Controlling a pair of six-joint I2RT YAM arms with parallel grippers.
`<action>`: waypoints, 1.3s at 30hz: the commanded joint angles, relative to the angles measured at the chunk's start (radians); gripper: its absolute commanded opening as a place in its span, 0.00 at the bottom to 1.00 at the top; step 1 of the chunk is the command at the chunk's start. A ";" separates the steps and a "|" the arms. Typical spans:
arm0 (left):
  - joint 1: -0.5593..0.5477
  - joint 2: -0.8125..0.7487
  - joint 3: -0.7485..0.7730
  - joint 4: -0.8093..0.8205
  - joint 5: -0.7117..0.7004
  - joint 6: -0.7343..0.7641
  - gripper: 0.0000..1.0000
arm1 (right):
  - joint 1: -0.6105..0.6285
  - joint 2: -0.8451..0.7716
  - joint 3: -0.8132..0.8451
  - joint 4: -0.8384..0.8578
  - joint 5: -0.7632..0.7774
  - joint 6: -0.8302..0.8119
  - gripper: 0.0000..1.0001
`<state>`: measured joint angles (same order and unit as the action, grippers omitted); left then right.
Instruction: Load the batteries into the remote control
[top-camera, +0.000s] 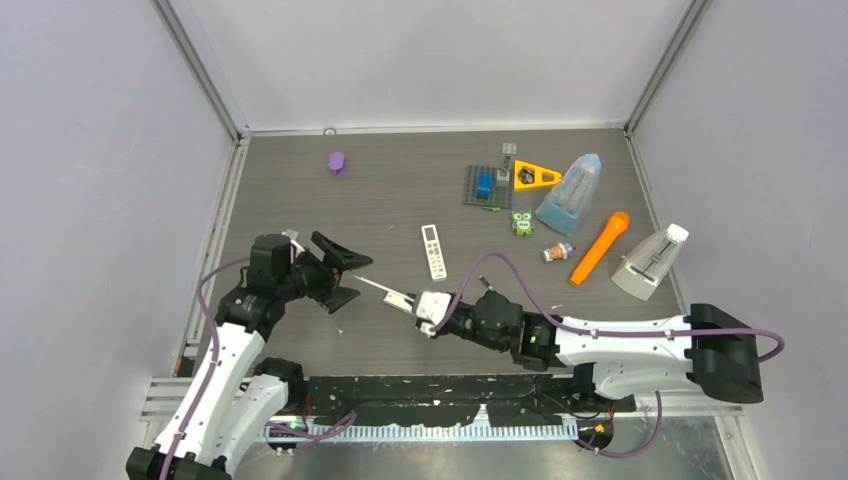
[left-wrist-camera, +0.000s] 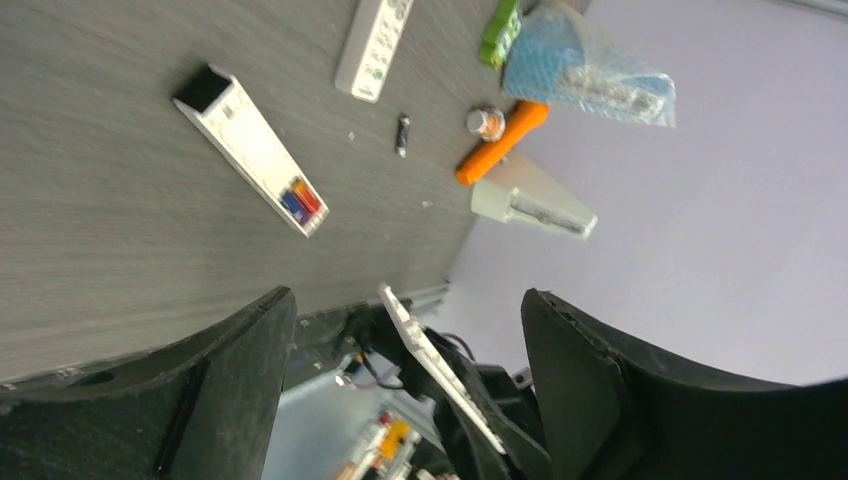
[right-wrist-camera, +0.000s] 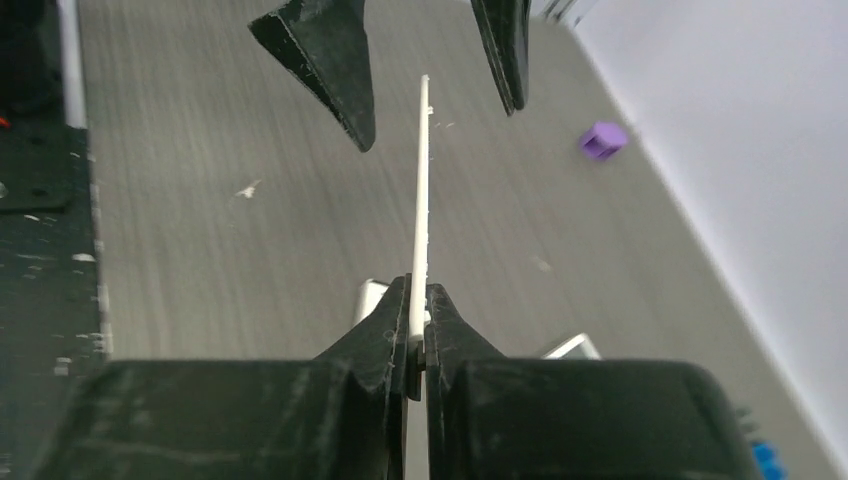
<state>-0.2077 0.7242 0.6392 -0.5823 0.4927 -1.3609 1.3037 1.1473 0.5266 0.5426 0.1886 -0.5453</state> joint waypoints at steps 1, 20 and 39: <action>0.015 -0.006 0.024 0.040 -0.108 0.170 0.84 | -0.036 -0.047 0.106 -0.273 0.009 0.426 0.05; 0.014 0.125 -0.090 0.337 0.002 0.582 0.78 | -0.511 0.064 0.245 -0.595 -0.451 1.465 0.05; -0.019 0.289 -0.295 0.635 0.035 0.546 0.74 | -0.342 0.109 -0.081 -0.099 -0.141 1.957 0.05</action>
<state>-0.2207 0.9882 0.3607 -0.0814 0.5045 -0.8085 0.9546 1.2381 0.4492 0.3294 -0.0544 1.3586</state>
